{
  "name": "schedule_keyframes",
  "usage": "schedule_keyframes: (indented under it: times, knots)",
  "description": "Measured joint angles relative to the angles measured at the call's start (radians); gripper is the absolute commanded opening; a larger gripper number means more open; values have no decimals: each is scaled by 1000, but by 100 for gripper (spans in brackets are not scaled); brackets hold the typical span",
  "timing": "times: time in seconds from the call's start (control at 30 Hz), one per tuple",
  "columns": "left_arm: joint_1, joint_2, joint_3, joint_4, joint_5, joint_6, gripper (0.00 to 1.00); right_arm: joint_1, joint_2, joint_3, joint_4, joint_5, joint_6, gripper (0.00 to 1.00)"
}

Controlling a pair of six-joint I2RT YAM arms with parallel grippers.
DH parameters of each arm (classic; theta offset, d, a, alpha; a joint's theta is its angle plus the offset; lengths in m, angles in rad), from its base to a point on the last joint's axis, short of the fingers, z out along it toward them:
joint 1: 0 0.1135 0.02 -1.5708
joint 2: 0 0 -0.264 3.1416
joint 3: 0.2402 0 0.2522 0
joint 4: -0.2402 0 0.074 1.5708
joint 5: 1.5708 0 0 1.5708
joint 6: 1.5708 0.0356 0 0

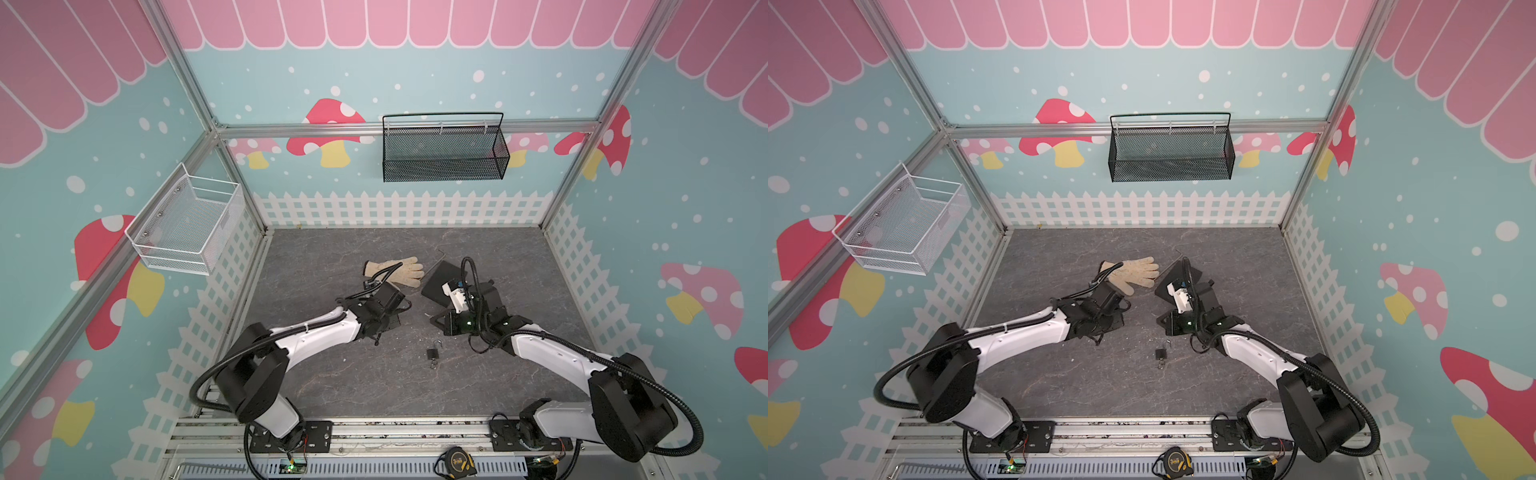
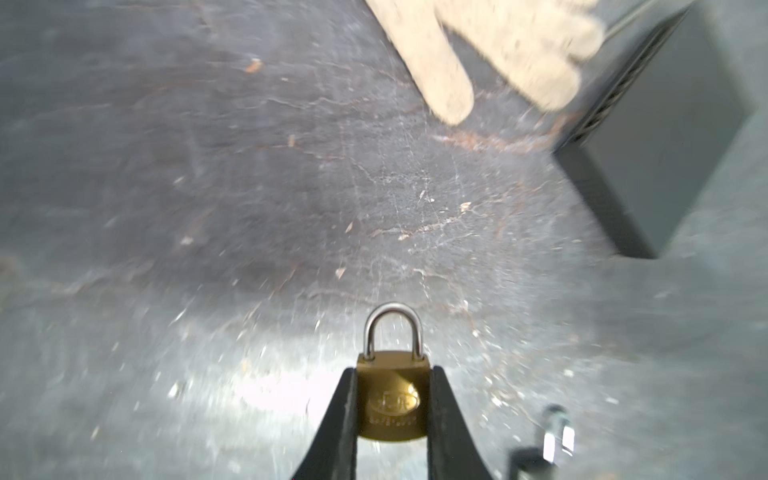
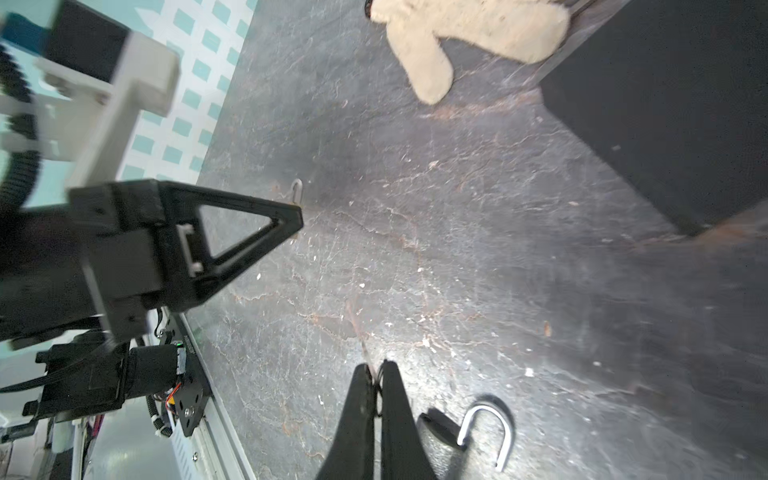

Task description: Unlock with the key

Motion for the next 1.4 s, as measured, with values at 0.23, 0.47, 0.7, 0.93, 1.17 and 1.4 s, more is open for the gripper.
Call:
schedule_keyframes:
  times: [0.23, 0.47, 0.7, 0.93, 1.17, 1.4]
  knots:
    - [-16, -263, -146, 46, -37, -196, 0, 222, 62, -6, 200, 79, 172, 0]
    - [-16, -370, -177, 56, -71, -300, 0, 350, 74, -15, 373, 217, 326, 0]
    - [-16, -376, -177, 60, -74, -346, 0, 428, 108, -14, 447, 336, 424, 0]
    - [-21, -376, -177, 63, -76, -352, 0, 442, 126, -2, 455, 393, 512, 0]
    - [-22, -376, -177, 66, -76, -344, 0, 464, 159, 56, 453, 400, 586, 0]
    - [-23, -377, -177, 65, -80, -336, 0, 476, 159, 76, 422, 417, 650, 0]
